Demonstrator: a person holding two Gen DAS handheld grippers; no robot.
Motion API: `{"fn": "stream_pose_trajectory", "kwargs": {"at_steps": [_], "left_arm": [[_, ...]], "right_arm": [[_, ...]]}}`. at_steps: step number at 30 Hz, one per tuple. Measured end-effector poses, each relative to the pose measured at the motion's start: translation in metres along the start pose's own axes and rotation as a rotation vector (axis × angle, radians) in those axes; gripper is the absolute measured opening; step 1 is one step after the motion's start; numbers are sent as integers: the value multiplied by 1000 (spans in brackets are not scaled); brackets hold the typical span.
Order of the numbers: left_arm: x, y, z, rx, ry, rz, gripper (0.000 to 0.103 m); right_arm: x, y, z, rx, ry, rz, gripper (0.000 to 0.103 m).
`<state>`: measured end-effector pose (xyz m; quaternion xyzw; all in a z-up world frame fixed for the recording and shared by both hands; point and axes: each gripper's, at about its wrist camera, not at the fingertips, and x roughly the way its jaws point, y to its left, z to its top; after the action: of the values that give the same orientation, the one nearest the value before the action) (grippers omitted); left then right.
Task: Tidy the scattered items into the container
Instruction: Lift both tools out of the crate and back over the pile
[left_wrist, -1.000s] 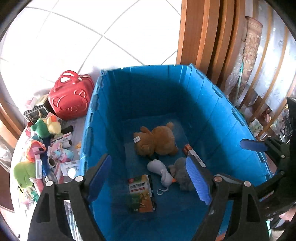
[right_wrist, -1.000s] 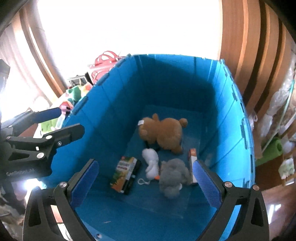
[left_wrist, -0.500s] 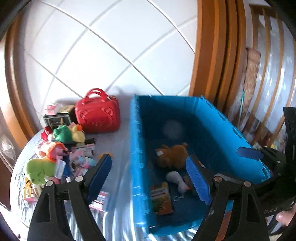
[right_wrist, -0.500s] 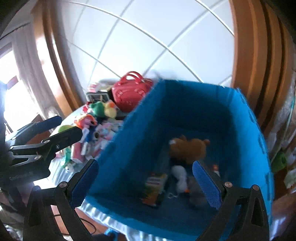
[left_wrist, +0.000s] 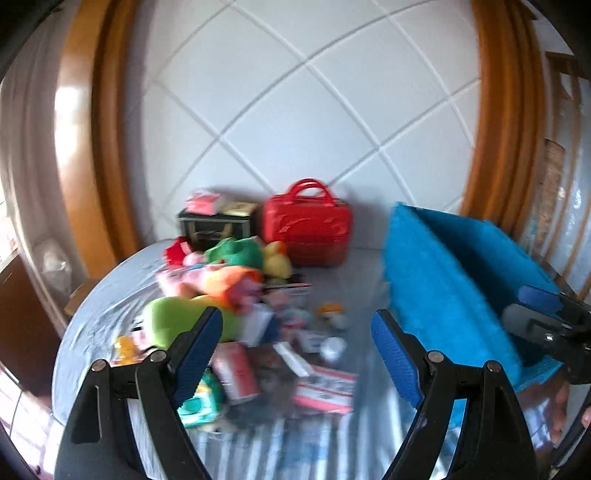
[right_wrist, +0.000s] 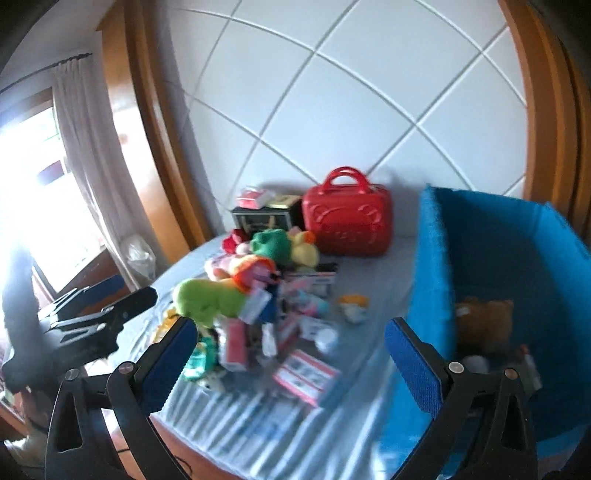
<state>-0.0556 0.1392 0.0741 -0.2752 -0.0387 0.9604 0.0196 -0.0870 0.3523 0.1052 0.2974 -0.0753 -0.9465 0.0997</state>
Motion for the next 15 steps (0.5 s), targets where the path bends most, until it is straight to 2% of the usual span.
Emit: {"fn": "stream_pose_trajectory", "kwargs": {"at_steps": [4,9,13,15], "left_arm": [[11,49,-17,18,-7,97,83],[44,101,-48,-55,116,157,83],[74,129,-76,-105,212,231,83],[86,135,-92,-114,237,244,83]], "right_arm": [[32,27,-10,-10,40,22,103],[81,35,-27,-17,114,33,103],[130,29,-49,2,187,53,103],[154,26,-59,10,229,75,103]]}}
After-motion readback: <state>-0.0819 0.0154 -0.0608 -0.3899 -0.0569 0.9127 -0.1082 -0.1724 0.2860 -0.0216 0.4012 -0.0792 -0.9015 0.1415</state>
